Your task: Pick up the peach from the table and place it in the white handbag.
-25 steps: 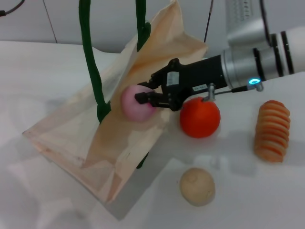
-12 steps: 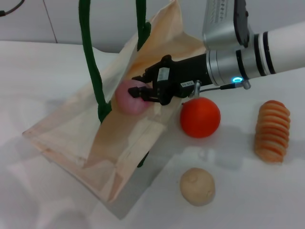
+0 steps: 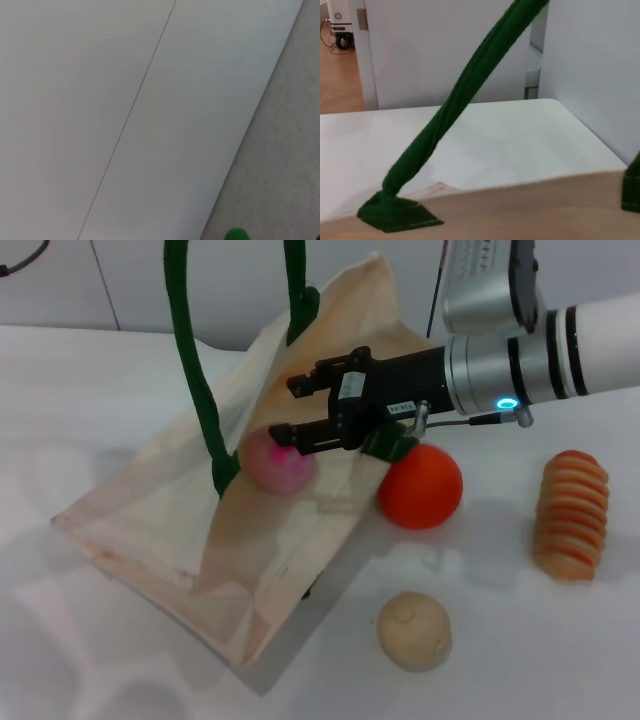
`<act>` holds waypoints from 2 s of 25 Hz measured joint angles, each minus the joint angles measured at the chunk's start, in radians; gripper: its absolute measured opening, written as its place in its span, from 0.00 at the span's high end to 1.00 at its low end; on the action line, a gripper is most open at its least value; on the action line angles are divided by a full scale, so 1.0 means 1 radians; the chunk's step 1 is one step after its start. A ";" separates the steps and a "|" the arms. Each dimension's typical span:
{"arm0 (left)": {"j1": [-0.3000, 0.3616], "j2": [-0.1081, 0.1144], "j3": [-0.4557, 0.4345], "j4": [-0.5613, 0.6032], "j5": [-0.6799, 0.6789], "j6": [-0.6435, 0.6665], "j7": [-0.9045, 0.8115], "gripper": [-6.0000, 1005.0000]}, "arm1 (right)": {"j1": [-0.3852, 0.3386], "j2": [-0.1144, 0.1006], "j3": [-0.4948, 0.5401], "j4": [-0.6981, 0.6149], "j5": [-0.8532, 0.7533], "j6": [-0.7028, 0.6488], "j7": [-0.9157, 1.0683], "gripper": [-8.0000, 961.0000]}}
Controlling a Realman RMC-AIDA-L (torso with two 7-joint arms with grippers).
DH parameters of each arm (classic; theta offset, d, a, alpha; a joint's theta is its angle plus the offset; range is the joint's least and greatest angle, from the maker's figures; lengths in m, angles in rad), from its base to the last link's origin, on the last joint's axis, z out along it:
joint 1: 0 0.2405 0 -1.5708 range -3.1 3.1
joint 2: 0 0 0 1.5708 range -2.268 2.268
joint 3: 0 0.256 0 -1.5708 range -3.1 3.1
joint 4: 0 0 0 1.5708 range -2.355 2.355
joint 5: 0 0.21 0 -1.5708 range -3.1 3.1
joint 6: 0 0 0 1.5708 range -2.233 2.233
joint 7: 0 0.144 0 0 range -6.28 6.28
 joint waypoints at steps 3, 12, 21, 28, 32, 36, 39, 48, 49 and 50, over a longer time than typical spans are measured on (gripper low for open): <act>0.000 0.000 0.000 0.000 0.000 0.000 0.000 0.88 | -0.009 -0.001 0.008 -0.005 0.000 0.003 0.006 0.38; 0.005 0.000 0.000 0.000 0.005 -0.015 0.003 0.88 | -0.124 -0.015 0.132 -0.157 0.000 0.065 0.011 0.08; 0.014 -0.009 0.000 0.001 0.015 -0.057 0.015 0.88 | -0.228 -0.019 0.307 -0.226 0.083 0.009 -0.018 0.07; 0.011 -0.011 0.000 0.054 0.066 -0.119 0.062 0.88 | -0.277 -0.016 0.309 -0.202 0.256 -0.059 -0.082 0.07; 0.007 -0.011 0.000 0.055 0.075 -0.127 0.077 0.87 | -0.278 -0.016 0.309 -0.195 0.257 -0.079 -0.088 0.07; 0.006 -0.012 0.000 0.054 0.076 -0.128 0.100 0.85 | -0.281 -0.015 0.310 -0.194 0.258 -0.081 -0.089 0.07; 0.008 -0.012 0.000 0.051 0.072 -0.129 0.100 0.84 | -0.283 -0.015 0.310 -0.194 0.258 -0.082 -0.091 0.07; 0.034 -0.023 -0.001 0.052 -0.027 -0.186 0.119 0.45 | -0.289 -0.014 0.341 -0.167 0.321 -0.119 -0.146 0.07; 0.034 -0.023 -0.001 0.052 -0.027 -0.186 0.119 0.41 | -0.289 -0.014 0.341 -0.157 0.343 -0.123 -0.167 0.07; 0.045 -0.028 -0.002 0.053 -0.052 -0.198 0.135 0.38 | -0.290 -0.014 0.342 -0.145 0.375 -0.130 -0.201 0.07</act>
